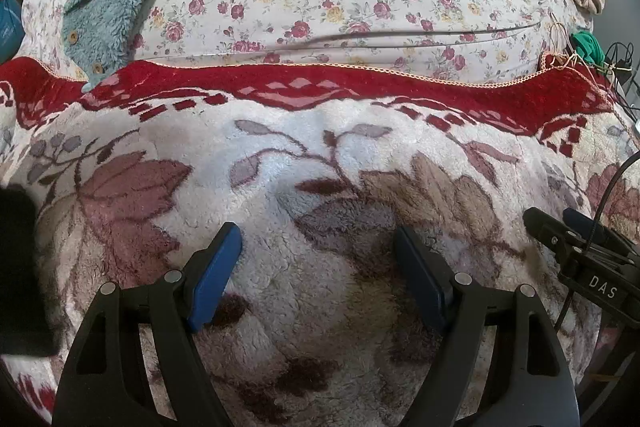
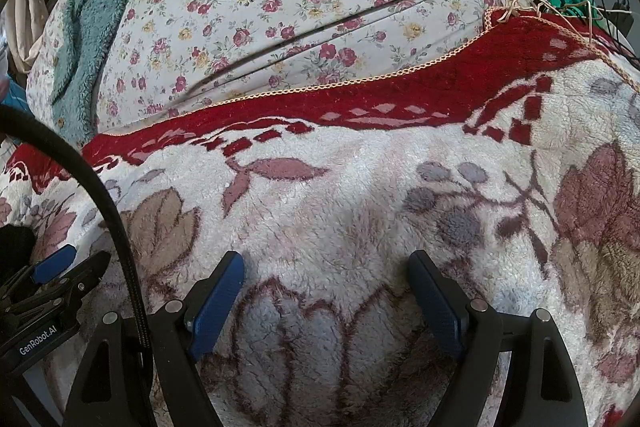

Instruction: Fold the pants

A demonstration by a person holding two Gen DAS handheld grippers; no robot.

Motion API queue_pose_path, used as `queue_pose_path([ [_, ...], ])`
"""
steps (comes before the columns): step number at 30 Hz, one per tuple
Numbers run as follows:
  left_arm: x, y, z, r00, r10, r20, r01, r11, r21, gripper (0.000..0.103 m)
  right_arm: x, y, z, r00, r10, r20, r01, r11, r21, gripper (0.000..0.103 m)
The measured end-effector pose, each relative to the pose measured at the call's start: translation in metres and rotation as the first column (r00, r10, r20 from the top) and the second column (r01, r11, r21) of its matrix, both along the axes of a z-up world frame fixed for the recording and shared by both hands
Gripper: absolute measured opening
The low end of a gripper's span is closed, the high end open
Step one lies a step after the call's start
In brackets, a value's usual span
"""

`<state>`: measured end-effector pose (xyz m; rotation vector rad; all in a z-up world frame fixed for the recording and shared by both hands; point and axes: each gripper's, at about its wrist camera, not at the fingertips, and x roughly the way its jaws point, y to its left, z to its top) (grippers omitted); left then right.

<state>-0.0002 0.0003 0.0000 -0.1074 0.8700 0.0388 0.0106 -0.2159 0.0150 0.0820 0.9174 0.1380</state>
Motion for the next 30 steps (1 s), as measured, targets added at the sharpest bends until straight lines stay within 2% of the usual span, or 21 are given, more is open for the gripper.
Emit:
queue_pose_path([
  [30, 0.0008, -0.001, -0.0008, 1.0, 0.0, 0.0, 0.0, 1.0, -0.002, 0.08, -0.0008, 0.0017, 0.0003, 1.0, 0.0, 0.0, 0.0, 1.0, -0.003, 0.083],
])
